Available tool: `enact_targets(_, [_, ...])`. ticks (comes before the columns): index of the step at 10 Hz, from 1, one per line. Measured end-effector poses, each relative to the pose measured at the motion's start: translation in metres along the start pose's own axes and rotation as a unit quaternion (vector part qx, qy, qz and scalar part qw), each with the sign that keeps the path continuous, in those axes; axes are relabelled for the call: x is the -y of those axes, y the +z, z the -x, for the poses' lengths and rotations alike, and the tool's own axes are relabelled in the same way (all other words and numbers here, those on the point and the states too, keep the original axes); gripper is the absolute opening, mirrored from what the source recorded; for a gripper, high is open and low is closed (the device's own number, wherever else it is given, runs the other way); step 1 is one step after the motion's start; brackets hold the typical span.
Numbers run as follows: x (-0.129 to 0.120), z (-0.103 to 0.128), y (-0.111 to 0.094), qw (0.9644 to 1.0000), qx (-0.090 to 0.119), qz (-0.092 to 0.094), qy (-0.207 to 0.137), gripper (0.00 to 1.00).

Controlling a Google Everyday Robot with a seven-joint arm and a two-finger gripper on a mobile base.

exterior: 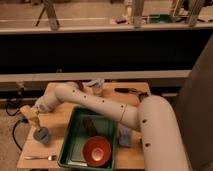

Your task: Place banana in plastic cup

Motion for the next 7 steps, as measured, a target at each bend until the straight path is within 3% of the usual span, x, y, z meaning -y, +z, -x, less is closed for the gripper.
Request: enact_targets(7, [-0.006,0.013,0.007,0.9991,-0.002,-0.012,-0.04,0.0])
